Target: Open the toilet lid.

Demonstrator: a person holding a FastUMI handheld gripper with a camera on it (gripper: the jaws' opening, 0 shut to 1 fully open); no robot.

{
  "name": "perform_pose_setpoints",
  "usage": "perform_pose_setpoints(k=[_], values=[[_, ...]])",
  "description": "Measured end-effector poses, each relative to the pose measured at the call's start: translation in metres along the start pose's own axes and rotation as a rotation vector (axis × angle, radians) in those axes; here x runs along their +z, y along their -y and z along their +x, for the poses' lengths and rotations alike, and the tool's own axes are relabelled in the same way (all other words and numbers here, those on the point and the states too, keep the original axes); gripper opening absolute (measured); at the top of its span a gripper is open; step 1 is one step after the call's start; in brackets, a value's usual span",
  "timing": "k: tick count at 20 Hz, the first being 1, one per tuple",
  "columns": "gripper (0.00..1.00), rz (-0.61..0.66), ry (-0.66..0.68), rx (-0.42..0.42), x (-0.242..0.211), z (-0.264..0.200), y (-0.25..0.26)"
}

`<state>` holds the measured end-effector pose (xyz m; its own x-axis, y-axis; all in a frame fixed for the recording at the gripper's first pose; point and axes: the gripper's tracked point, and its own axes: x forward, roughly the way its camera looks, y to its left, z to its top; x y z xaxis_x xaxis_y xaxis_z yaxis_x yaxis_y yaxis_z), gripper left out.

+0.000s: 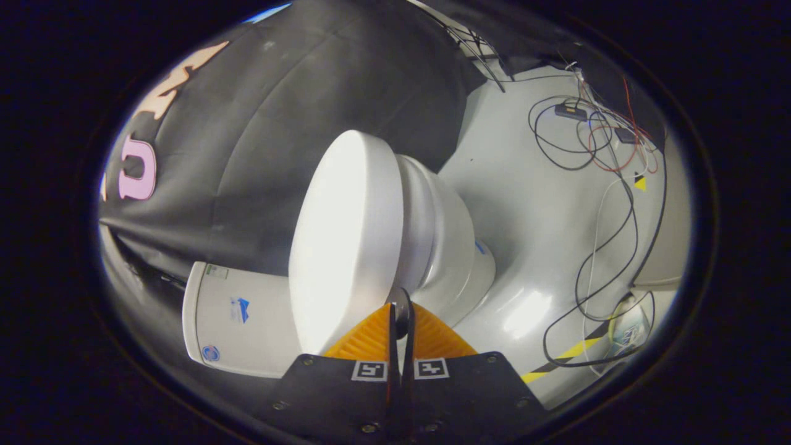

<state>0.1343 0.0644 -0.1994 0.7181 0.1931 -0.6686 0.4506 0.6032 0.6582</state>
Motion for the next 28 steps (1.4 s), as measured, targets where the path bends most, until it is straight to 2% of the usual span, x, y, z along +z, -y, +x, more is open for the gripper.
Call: perform_pose_setpoints(k=[4,10,20,28], values=[[0.01,-0.031,0.002,-0.006,0.002,-0.006,-0.008],[0.01,-0.05,0.04,0.066,0.008,-0.021,-0.032],[0.01,-0.04,0.052,0.095,0.008,-0.037,-0.057],[0.01,-0.16,0.115,0.116,0.006,-0.059,-0.091]])
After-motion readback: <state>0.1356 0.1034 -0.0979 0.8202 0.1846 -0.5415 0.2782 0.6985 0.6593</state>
